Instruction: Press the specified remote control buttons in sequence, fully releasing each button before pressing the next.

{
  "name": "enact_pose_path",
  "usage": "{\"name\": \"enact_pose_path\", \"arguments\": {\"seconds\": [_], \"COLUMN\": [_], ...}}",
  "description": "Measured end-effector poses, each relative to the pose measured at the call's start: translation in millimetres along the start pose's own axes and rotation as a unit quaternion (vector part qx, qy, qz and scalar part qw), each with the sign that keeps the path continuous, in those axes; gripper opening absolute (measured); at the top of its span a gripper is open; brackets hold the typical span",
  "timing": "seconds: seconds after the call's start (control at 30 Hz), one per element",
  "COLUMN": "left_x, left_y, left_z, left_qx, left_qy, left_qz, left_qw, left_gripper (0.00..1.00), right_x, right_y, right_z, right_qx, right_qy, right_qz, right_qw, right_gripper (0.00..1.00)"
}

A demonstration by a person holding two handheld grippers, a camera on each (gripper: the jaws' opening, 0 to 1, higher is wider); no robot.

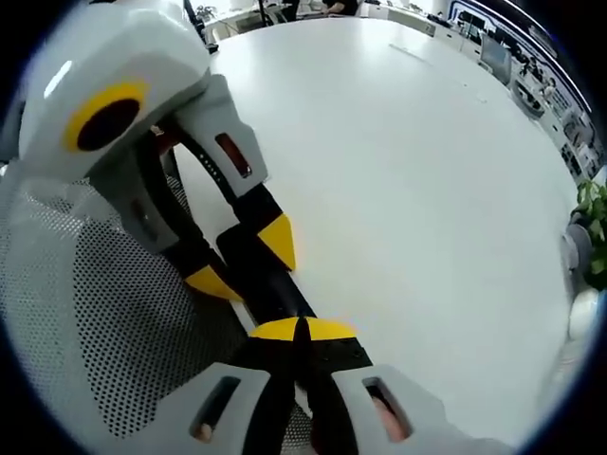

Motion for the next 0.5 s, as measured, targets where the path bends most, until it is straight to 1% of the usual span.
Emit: {"name": "enact_pose_path", "arguments": {"seconds": [0.07,0.23,0.37,0.43,0.5], "left_x": [-0.1,0.2,0.3,0.2,0.0], "left_y": [0.1,0.2,0.0,-0.3,-0.2], "left_z": [-0.1,0.0,0.1,0.5,0.5], "left_qx": [0.0,0.0,0.0,-0.001,0.0], "left_qy": [0.0,0.001,0.001,0.001,0.001], "left_qz": [-0.001,-0.001,-0.002,-0.003,-0.003], "left_qw": [1.0,1.0,1.0,1.0,1.0], "left_gripper": [0.25,0.25,0.25,0.24,0.24], "right_x": [0.4,1.0,1.5,1.4,1.1], "right_y": [0.3,0.8,1.5,1.2,0.6], "right_z": [1.2,1.8,4.9,7.7,9.4], "right_qx": [-0.007,-0.011,-0.025,-0.03,-0.026], "right_qy": [0.0,-0.004,-0.014,-0.007,0.003], "right_qz": [0.002,0.003,0.006,0.008,0.01], "right_qw": [1.0,0.9999,0.9996,0.9995,0.9996], "right_gripper": [0.0,0.0,0.0,0.0,0.0]}}
Point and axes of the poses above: the point that each gripper's makers call its tool centre point, and the gripper's own axes: y roughly backward along the fingers, z roughly to its left, x roughly out of its underside, the point moved 6 cm from there along y, roughly backward along the fingers, and after that the axes turned 5 degrees about -y, right-handed, at the moved point
